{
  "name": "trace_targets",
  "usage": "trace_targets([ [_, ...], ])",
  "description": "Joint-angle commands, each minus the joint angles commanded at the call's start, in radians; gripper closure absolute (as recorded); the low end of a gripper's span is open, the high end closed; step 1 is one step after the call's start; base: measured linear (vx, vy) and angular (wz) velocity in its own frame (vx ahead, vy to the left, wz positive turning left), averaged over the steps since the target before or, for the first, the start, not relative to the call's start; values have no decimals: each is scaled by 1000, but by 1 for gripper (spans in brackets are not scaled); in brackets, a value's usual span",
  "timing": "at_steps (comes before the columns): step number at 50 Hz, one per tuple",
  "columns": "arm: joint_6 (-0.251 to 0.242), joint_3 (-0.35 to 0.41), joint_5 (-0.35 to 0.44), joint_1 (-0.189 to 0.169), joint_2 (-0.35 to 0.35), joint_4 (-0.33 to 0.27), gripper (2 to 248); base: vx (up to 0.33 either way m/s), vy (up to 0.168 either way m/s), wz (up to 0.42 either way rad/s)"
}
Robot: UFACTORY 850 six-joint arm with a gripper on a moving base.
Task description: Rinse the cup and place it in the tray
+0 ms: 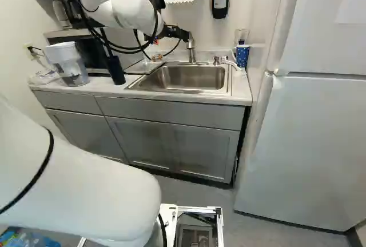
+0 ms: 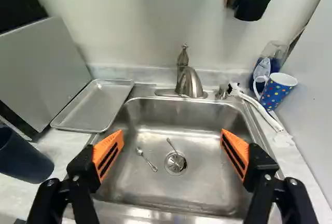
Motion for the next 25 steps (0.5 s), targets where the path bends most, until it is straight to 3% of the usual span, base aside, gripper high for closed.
trace_targets([
  [25,0,0,0,0,0,0,3,66,-21,126],
])
